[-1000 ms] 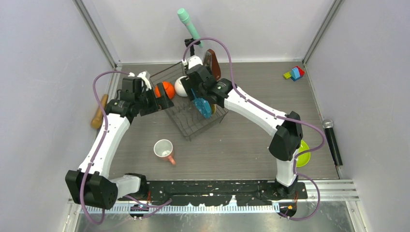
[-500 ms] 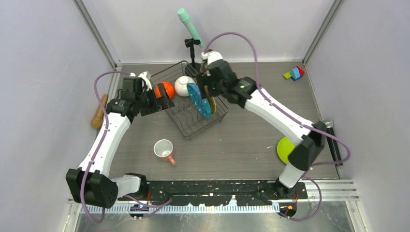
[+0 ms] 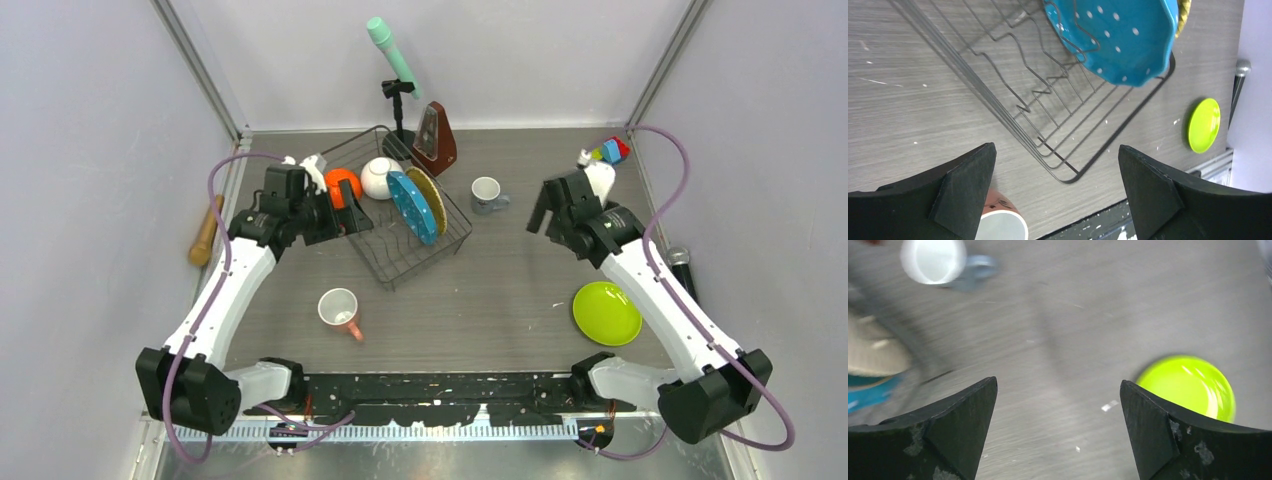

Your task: Load the mixed dishes into the dish rack

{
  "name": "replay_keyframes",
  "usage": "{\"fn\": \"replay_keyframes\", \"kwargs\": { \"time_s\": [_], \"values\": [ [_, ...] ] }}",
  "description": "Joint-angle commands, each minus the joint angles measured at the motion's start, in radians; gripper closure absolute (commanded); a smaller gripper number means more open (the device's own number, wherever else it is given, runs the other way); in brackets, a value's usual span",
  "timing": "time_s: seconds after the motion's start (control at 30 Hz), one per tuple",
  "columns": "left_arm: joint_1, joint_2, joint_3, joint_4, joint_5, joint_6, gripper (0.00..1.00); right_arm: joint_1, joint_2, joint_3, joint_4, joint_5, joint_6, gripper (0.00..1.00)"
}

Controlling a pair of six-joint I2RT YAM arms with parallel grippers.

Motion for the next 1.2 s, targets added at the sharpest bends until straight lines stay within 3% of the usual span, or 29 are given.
{"fn": "replay_keyframes", "kwargs": {
  "time_s": [0.0, 0.1, 0.2, 0.4, 0.8, 1.0, 1.17],
  "values": [
    [-0.065, -0.058, -0.019, 0.049, 0.020, -0.017, 0.04, -0.063, -0.055, -0.072, -0.213, 0.204, 0.278, 0.00],
    [-0.084, -0.101, -0.037, 0.044, 0.020, -0.019, 0.04, -0.092, -0.013, -0.094, -0.352, 0.247, 0.406, 0.00],
    [-0.086, -0.168, -0.065, 0.036, 0.017, -0.018, 0.03, -0.120, 0.038, -0.140, -0.385, 0.226, 0.458, 0.02],
    [-0.086, -0.263, -0.112, 0.020, 0.005, -0.007, 0.02, -0.195, 0.123, -0.222, -0.270, 0.142, 0.459, 0.10],
    [-0.086, -0.305, -0.189, 0.024, -0.037, 0.055, 0.00, -0.247, 0.454, -0.194, -0.179, 0.106, 0.444, 0.20],
    [-0.086, -0.265, -0.181, 0.029, -0.038, 0.078, 0.00, -0.249, 0.576, -0.204, -0.172, 0.079, 0.449, 0.31],
    [-0.086, -0.257, -0.194, 0.035, -0.041, 0.087, 0.00, -0.257, 0.600, -0.221, -0.175, 0.080, 0.459, 0.52]
  ]
}}
